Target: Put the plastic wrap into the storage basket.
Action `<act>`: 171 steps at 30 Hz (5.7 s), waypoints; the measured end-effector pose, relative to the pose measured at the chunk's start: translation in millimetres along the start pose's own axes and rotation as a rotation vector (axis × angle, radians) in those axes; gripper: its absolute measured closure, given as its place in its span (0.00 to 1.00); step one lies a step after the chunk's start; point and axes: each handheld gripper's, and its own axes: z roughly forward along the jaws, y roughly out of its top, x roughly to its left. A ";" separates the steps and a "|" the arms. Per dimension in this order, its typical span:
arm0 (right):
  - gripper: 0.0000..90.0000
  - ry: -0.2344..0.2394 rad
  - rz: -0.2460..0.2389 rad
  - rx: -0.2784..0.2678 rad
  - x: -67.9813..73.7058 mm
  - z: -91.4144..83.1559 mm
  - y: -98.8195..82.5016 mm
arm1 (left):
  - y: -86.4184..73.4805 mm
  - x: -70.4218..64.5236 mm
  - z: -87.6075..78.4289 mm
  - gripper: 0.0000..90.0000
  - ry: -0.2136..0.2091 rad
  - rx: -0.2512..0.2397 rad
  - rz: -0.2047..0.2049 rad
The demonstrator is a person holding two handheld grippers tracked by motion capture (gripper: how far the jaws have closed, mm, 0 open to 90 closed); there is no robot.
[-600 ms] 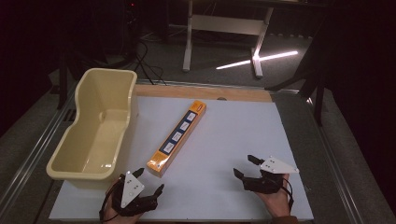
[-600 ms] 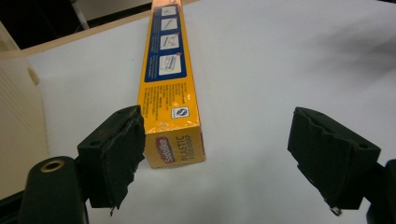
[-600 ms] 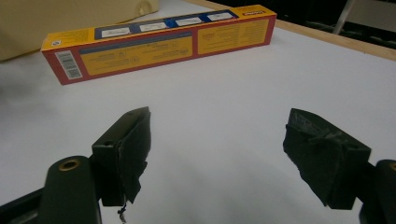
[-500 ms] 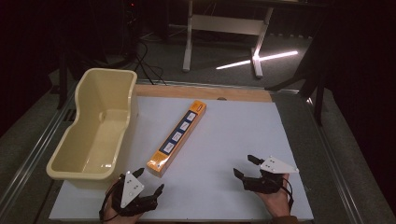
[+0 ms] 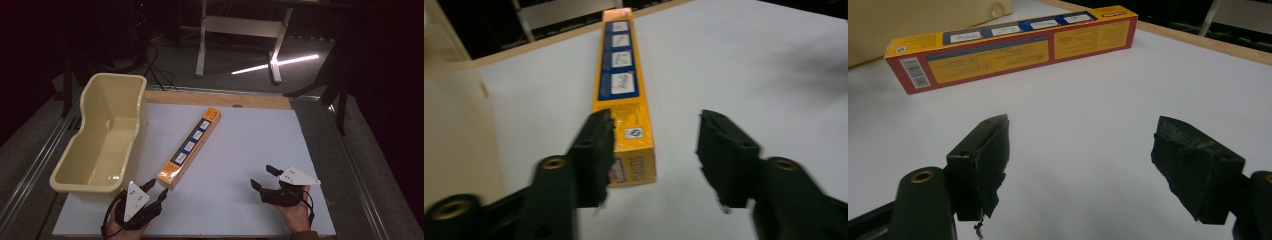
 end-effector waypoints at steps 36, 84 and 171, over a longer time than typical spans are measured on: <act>0.25 0.000 0.001 0.015 -1.4 2.4 0.0 | -10.4 13.9 72.8 1.00 0.288 0.176 -0.060; 0.27 -0.013 0.053 -0.005 -7.7 -1.6 0.2 | 20.3 -75.0 94.3 0.89 -0.304 0.117 -0.002; 0.36 -0.041 0.038 0.812 -15.4 186.6 94.3 | -13.5 -4.0 26.2 0.22 -0.156 0.098 0.016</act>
